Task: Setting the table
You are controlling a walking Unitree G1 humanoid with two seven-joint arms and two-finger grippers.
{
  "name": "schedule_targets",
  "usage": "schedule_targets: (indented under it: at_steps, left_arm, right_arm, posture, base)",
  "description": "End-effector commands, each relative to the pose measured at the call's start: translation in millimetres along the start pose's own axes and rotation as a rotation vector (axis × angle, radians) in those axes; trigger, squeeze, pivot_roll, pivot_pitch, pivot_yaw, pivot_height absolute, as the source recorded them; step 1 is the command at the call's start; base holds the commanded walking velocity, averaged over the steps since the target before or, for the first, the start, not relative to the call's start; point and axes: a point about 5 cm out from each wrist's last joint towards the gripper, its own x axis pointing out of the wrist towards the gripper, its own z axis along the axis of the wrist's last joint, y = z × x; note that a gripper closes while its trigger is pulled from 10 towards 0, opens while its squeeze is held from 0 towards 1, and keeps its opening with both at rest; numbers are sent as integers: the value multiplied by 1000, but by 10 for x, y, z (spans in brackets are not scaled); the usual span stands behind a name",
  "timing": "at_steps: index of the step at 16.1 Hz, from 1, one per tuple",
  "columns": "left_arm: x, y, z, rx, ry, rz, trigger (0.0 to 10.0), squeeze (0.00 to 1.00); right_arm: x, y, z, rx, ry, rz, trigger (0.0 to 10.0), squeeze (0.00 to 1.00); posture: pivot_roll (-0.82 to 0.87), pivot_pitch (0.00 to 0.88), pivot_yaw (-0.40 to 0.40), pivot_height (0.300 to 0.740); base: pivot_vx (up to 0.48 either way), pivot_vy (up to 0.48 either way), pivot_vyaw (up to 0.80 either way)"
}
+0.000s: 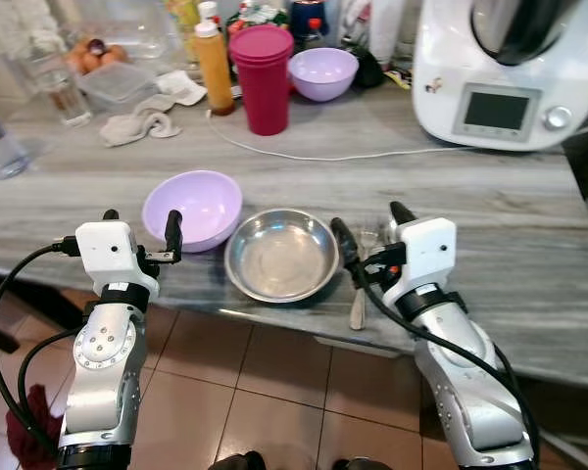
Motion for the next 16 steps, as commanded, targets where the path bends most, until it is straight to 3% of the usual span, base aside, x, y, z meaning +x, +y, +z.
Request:
schedule_targets:
  at_steps: [1, 4, 6, 16]
  left_arm:
    - [22, 14, 25, 14, 3, 16, 10000, 0]
    - [75, -19, 76, 64, 3, 32, 10000, 0]
    - [78, -50, 106, 71, -2, 34, 10000, 0]
    - [124, -119, 173, 66, -5, 26, 10000, 0]
  right_arm:
    - [-9, -12, 13, -6, -2, -17, 10000, 0]
    - [-2, -7, 13, 1, -3, -31, 10000, 0]
    - [0, -6, 14, 10, -3, -30, 10000, 0]
    - [11, -27, 7, 14, -5, -54, 10000, 0]
  posture:
    - [-142, 143, 70, 740]
    - [-145, 144, 69, 740]
    - [-143, 145, 70, 740]
    - [-141, 142, 77, 740]
  base:
    - [0, 0, -769]
    - [0, 0, -665]
    - [0, 0, 0]
    - [-324, 0, 0]
